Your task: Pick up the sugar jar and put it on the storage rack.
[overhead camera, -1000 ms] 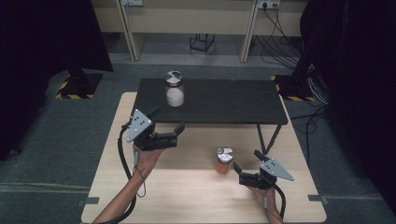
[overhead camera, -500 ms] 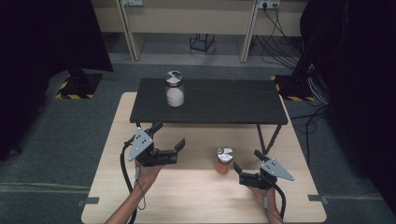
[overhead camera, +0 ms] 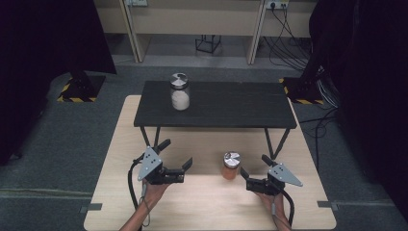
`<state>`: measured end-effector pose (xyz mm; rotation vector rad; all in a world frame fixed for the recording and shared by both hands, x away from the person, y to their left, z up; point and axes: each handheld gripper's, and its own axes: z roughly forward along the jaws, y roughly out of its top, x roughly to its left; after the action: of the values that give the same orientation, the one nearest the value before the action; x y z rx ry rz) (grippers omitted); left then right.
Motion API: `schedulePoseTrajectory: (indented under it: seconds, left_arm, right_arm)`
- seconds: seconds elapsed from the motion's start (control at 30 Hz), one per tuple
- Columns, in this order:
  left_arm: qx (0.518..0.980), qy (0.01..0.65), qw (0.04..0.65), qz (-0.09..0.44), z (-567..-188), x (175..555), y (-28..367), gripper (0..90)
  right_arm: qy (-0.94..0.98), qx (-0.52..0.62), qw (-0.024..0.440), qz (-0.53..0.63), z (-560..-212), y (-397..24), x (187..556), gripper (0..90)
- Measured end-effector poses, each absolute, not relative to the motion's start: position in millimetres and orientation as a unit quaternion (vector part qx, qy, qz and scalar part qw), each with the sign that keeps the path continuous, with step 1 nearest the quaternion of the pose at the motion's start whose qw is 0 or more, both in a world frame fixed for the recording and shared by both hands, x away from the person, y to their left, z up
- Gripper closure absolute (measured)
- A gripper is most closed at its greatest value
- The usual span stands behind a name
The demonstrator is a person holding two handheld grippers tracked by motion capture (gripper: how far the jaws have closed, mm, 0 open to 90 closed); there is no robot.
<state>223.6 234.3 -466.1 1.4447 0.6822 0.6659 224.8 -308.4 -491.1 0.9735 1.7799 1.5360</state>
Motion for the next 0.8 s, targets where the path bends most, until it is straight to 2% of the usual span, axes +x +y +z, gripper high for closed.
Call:
schedulePoseTrajectory:
  seconds: [0.8]
  left_arm:
    - [0.653, 0.306, 0.622, 0.306, -512, 219, 236, 1.0]
  right_arm:
    - [0.670, 0.365, 0.295, 0.576, -491, -308, 225, 0.3]
